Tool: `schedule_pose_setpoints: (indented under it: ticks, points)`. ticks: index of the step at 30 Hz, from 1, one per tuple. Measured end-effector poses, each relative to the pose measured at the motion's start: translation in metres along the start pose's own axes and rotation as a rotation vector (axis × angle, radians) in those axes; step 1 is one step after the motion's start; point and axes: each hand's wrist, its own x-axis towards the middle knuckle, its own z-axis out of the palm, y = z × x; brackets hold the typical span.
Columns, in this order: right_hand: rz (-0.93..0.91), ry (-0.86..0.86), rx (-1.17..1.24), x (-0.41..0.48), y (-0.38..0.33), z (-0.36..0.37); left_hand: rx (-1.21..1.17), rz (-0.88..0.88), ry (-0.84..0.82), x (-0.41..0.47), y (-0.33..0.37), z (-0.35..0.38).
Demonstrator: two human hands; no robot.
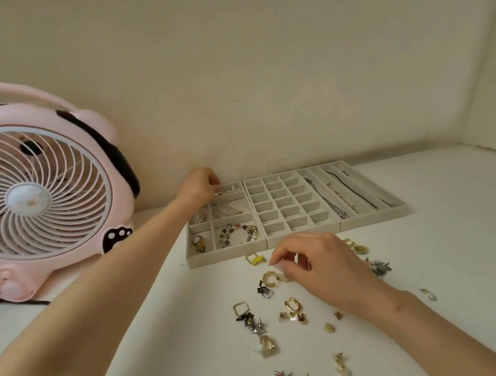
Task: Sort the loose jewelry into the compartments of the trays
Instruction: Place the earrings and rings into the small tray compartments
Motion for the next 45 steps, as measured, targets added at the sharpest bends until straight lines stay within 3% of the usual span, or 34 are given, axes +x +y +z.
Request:
schedule_pose_setpoints:
  ticks: [3,10,16,23,30,37,45]
  points:
    - [0.019,-0.006,-0.004,-0.001,0.000,-0.001,-0.072,0.097,0.028,-0.032,0.015,-0.009]
    - [0.132,0.027,-0.013,-0.002,0.007,-0.010,-0.195,0.257,-0.126,-0.118,0.040,-0.017]
    - [0.234,0.116,-0.018,-0.001,0.015,-0.017,-0.225,0.275,-0.051,-0.141,0.039,-0.012]
    - [0.268,0.143,-0.131,0.001,0.029,-0.012,-0.113,0.283,0.053,-0.149,0.025,0.002]
    - [0.237,0.079,-0.242,0.005,0.036,-0.007,0.061,0.554,0.081,-0.161,0.037,0.005]
    - [0.207,-0.011,-0.431,0.011,0.033,0.000,0.117,0.516,0.010,-0.163,0.037,0.009]
    - [0.177,-0.016,-0.319,0.013,0.028,-0.001,-0.015,0.446,0.001,-0.165,0.037,0.004]
